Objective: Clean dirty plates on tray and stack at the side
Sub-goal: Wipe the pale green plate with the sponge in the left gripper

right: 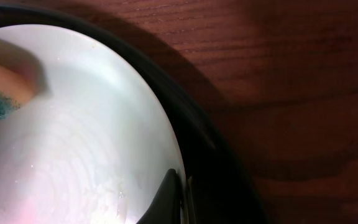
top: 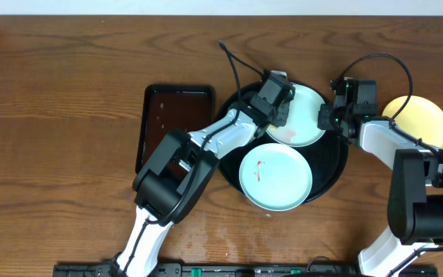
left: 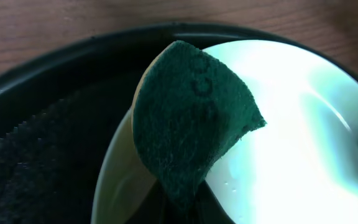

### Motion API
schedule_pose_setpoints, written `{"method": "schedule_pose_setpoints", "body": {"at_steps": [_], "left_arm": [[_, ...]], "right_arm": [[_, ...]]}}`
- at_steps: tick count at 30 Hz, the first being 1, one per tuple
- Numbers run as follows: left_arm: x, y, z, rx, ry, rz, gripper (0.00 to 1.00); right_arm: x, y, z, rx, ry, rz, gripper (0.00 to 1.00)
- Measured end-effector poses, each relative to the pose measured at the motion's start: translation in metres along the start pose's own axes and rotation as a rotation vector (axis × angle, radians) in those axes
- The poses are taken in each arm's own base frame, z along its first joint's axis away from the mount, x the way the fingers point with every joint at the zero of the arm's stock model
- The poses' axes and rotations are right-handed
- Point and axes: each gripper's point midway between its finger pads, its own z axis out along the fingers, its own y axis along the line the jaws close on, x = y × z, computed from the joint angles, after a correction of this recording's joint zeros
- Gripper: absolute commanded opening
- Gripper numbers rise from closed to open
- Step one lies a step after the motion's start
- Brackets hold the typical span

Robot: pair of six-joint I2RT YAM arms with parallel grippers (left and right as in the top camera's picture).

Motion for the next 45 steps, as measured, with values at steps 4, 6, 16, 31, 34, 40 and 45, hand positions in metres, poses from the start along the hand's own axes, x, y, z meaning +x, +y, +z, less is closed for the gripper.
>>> {"method": "schedule_pose_setpoints", "body": {"at_steps": [4,6,16,31,34,40,45], "left_arm": [[0.0,-0.014,0.002,0.088,0.006,-0.02,0.07],[0.0,-0.024,0.004,0.139,0.008,-0.024,0.07],[-0.008,-0.038,-0.006,0.253,0.018,-0.042,0.07],[-0.052,-0.018,-0.031,0.132,-0.128,-0.029,0.07],[-0.057,-0.016,-0.025,0.125,-0.161,-0.028,0.07],[-0.039,-0.007,0.0,0.098,-0.13,-0.018,0.08],[-0.029,-0.001,0.012,0.082,-0.115,-0.008,0.07]], "right_arm": [[0.0,0.0,0.0,0.0,0.0,0.0,0.01],[0.0,0.0,0.0,0.0,0.0,0.0,0.01],[0.0,0.0,0.0,0.0,0.0,0.0,0.01],[0.0,0.0,0.0,0.0,0.0,0.0,0.01],[0.0,0.0,0.0,0.0,0.0,0.0,0.01],[0.0,0.0,0.0,0.0,0.0,0.0,0.01],[0.0,0.0,0.0,0.0,0.0,0.0,0.01]]}}
